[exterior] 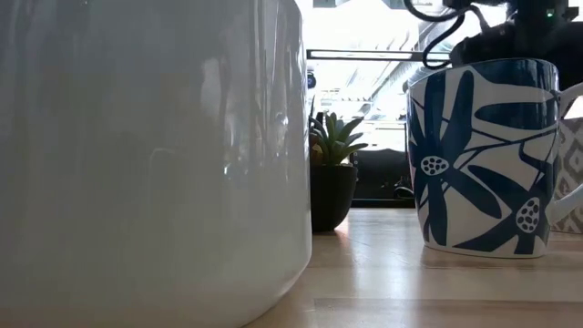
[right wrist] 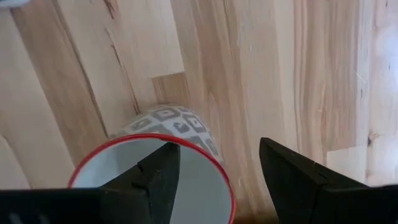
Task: Place coffee mugs
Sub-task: Move the gray patterned mug to the center of the table
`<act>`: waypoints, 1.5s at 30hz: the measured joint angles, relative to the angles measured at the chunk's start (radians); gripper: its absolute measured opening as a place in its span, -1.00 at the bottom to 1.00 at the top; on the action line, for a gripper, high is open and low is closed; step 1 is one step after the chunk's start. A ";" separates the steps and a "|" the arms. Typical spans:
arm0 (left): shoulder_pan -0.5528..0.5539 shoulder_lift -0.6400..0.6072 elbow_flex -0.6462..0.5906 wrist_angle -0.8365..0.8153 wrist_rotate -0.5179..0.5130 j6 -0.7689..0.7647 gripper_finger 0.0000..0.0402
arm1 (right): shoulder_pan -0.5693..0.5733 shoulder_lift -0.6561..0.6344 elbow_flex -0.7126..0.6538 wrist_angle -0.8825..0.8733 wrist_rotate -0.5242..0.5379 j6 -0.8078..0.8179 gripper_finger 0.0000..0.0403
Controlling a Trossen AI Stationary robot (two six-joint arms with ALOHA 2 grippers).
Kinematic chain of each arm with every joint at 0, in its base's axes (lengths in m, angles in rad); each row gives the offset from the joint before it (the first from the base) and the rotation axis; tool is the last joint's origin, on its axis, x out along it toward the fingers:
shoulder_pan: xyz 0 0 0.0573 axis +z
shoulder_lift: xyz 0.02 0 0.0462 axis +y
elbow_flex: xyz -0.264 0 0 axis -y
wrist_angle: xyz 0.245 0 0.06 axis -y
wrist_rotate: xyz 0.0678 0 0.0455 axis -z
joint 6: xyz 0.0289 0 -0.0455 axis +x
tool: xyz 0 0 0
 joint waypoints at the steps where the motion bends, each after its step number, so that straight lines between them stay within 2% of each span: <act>1: 0.000 0.000 0.000 0.000 0.000 0.000 -0.60 | 0.000 0.007 0.000 0.000 0.000 -0.009 -0.01; 11: 0.000 0.000 0.000 0.000 0.000 0.002 -0.60 | 0.000 0.074 0.000 0.000 -0.006 -0.033 -0.01; 19: 0.000 0.000 0.000 0.000 0.000 0.002 -0.60 | 0.001 0.126 0.000 0.009 -0.064 -0.034 -0.06; 25: 0.000 0.000 0.000 0.000 0.000 0.002 -0.60 | 0.001 0.152 0.000 0.011 -0.064 0.013 -0.32; 33: 0.000 0.000 0.000 0.000 0.000 0.002 -0.60 | 0.001 0.151 0.000 0.012 -0.075 0.136 -0.94; 45: 0.000 0.000 0.000 0.011 -0.016 0.002 -0.60 | -0.038 0.149 0.001 0.097 -0.064 0.479 -0.99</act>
